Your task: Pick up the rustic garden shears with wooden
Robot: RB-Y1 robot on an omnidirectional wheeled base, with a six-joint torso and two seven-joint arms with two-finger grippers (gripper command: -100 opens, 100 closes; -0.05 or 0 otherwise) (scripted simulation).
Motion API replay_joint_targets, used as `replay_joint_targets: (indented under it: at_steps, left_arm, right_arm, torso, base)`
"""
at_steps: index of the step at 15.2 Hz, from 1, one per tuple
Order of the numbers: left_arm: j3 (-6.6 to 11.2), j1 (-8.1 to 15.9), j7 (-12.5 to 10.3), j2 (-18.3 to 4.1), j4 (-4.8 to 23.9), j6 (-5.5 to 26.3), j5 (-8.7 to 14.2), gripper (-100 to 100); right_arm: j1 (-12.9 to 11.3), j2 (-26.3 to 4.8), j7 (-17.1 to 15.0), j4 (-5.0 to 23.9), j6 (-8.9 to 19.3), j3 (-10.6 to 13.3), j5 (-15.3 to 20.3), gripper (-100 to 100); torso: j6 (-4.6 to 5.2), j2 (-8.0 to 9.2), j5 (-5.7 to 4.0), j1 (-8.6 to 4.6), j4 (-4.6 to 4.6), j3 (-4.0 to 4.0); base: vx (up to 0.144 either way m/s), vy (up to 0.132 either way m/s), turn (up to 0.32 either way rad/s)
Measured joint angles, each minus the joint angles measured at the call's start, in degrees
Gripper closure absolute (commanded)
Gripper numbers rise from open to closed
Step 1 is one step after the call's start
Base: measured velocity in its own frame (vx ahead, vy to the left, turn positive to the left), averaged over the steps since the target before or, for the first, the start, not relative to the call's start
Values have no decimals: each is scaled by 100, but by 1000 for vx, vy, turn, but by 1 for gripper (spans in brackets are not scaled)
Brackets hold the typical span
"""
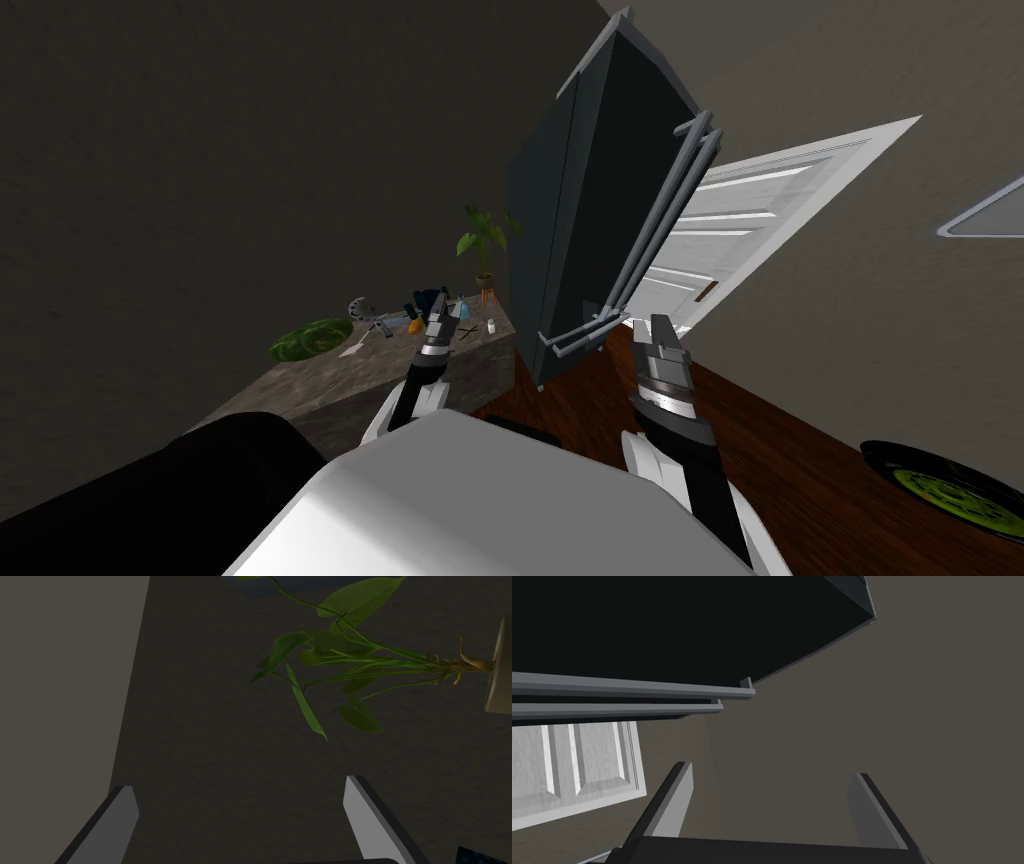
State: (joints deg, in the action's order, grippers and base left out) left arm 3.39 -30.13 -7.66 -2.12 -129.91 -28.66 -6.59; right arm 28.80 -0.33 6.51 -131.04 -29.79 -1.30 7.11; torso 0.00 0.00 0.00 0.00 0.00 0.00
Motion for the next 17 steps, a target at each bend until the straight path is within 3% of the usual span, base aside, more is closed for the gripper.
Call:
replay_joint_targets:
  at_steps: [6,15,17]
  left_arm:
    - [299,-48,10,-369,-9,452,81,-100]
    - [1037,-114,26,-750,36,1533,355,-100]
    - [1168,-216,58,-763,11,1782,407,-100]
  right_arm:
    - [0,1,0,0,0,1,0,0]
    - [1,1,0,0,0,1,0,0]
    - [1,1,0,0,0,1,0,0]
  torso:
    - [0,-17,-6,-25,-4,-10]
    - [0,-26,-8,-36,-6,-15]
    - [-1,-25,-8,-36,-6,-14]
  base:
    - [44,-69,2]
    - [49,-83,-10]
    - [62,-80,-20]
